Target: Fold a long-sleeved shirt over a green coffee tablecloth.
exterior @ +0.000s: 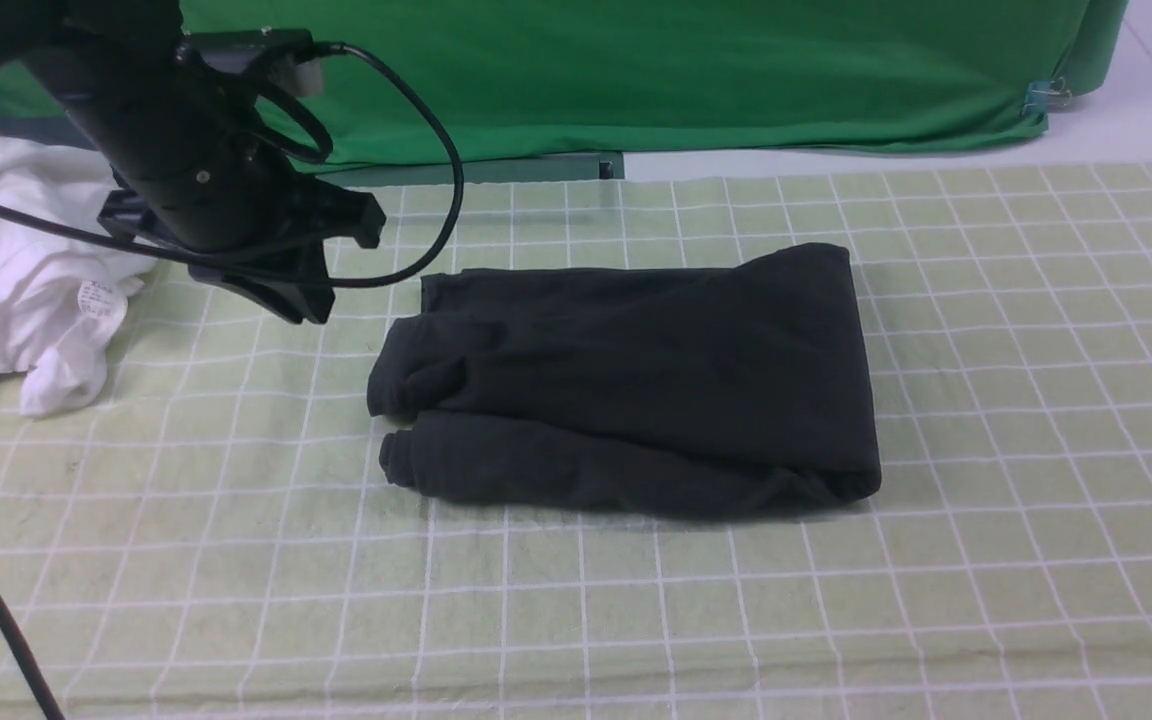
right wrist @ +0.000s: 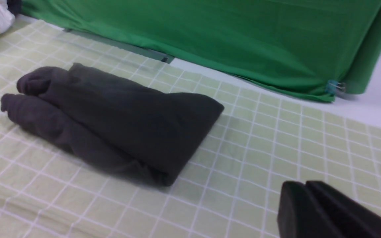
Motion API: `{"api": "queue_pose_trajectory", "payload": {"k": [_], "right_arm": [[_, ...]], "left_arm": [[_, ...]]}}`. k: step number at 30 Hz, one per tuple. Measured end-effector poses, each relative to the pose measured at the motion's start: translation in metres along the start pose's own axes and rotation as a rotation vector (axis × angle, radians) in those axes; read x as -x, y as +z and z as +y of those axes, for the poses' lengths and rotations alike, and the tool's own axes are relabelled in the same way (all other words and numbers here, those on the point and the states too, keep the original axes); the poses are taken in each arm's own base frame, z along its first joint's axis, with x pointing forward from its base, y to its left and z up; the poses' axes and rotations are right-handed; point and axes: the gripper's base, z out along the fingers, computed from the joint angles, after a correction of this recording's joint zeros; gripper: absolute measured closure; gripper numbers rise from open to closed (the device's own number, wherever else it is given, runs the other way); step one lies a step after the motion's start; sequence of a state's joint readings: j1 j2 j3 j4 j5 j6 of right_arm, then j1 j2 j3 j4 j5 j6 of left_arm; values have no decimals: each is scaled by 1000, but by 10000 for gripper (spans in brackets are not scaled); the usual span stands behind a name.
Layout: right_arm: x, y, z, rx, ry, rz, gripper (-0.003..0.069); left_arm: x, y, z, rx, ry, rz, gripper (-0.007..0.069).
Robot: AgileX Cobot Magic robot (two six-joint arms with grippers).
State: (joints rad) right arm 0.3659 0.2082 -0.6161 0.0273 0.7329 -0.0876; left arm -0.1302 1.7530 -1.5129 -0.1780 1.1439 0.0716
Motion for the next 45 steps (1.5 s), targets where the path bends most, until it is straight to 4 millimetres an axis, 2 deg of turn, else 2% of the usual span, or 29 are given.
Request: {"api": "queue_pose_trajectory", "payload": {"k": [3,6,13,30,39,45], "right_arm": [[-18,22,4,5,1,-40,620],[-28,35,7,4,-1,-95,612],[-44,47,10,7,-1,-116,587],[-47,50,11,8,0,-117,538],[-47,48,9,-18,6,-127,512],[-66,48,5,-135,34,-115,496]], "left_arm": [[2,0,-1,-14,6,-19,541],[2,0,-1,-16,10,-25,541],[2,0,0,-2,53,-26,541],[13,-1,1,10,59,-147,536],[14,-1,0,10,59,-149,536],[14,-1,0,8,58,-149,536]]}}
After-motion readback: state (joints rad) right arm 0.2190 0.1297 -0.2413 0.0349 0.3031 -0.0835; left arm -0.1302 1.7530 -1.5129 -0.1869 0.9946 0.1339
